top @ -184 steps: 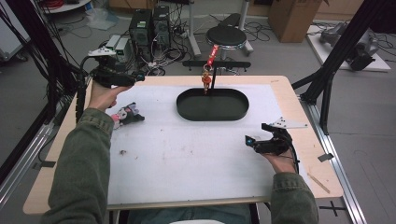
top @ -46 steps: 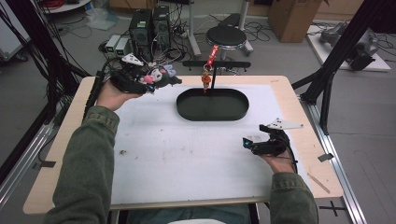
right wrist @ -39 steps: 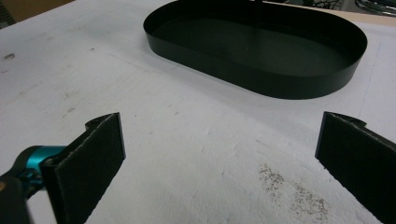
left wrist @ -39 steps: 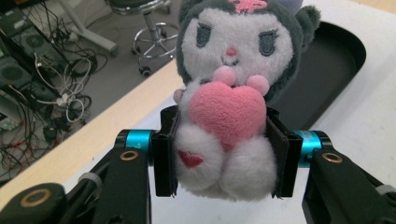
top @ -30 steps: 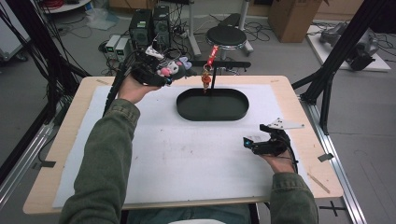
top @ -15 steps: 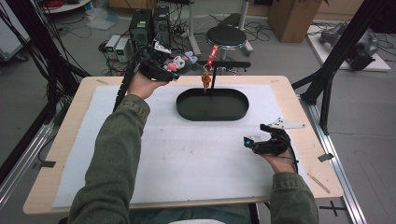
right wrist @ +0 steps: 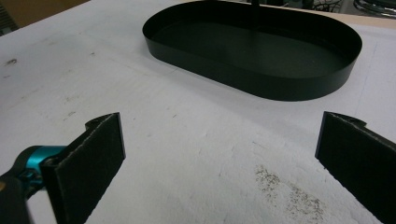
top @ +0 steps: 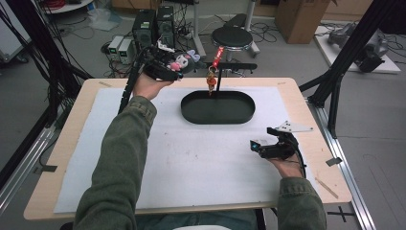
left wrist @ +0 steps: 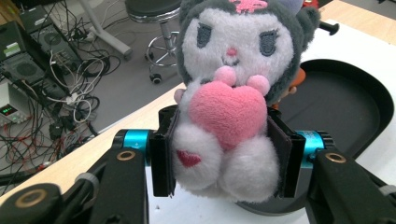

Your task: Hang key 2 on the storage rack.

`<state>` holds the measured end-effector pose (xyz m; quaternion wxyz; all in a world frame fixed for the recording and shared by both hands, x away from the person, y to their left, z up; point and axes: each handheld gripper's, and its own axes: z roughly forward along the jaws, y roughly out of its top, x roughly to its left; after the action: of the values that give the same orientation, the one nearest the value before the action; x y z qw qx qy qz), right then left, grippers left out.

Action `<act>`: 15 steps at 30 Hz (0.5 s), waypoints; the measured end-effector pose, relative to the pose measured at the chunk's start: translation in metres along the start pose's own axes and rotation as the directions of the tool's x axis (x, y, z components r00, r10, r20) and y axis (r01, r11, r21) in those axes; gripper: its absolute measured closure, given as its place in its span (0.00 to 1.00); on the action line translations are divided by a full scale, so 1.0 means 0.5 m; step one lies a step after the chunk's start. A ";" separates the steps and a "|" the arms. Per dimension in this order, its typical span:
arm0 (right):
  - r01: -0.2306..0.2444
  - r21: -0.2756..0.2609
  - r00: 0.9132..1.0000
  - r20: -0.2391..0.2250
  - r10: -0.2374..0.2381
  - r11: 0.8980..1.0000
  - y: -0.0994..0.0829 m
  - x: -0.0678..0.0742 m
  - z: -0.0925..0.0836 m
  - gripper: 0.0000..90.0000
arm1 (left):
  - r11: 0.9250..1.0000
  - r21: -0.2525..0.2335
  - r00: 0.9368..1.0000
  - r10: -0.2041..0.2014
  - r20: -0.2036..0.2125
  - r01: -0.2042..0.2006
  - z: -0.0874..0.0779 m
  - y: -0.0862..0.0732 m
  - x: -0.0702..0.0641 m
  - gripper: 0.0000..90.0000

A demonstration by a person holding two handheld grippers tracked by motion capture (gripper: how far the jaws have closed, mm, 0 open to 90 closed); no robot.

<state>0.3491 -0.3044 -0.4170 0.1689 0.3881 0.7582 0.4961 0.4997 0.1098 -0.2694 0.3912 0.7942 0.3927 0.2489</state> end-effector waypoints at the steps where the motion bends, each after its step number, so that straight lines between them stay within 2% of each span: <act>1: -0.002 0.001 1.000 0.000 0.002 1.000 0.000 0.000 0.001 0.00 | 1.000 -0.003 1.000 -0.011 0.003 0.011 0.000 -0.001 0.004 0.57; 2: -0.001 0.005 1.000 -0.001 0.001 1.000 0.000 0.001 0.002 0.00 | 1.000 -0.007 1.000 -0.018 -0.003 0.018 0.000 -0.001 0.008 0.56; 4: 0.005 0.007 1.000 -0.004 -0.005 1.000 -0.001 0.001 0.004 0.00 | 0.998 -0.036 0.998 -0.058 0.003 0.058 -0.002 -0.003 0.017 0.51; 7: 0.000 0.004 1.000 -0.002 0.000 1.000 0.000 0.000 0.002 0.00 | 0.992 -0.082 0.995 -0.097 0.028 0.099 -0.006 -0.007 0.027 0.28; 9: -0.001 0.001 1.000 0.003 0.001 1.000 0.000 -0.002 0.000 0.00 | 0.987 -0.116 0.994 -0.103 0.035 0.107 -0.011 -0.013 0.029 0.23; 10: -0.004 0.000 1.000 0.003 0.004 1.000 0.000 -0.002 -0.001 0.00 | 0.984 -0.131 0.992 -0.113 0.051 0.119 -0.013 -0.019 0.032 0.20; 12: -0.003 -0.006 1.000 0.005 0.004 1.000 0.000 -0.001 -0.002 0.00 | 0.983 -0.136 0.990 -0.117 0.074 0.126 -0.014 -0.027 0.036 0.14; 15: -0.005 -0.008 1.000 0.005 0.005 1.000 0.000 -0.001 -0.004 0.00 | 0.977 -0.143 0.980 -0.136 0.143 0.156 -0.016 -0.044 0.044 0.05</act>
<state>0.3484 -0.3061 -0.4160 0.1710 0.3907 0.7547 0.4986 0.4972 0.1397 -0.2808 0.4935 0.7454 0.4030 0.1958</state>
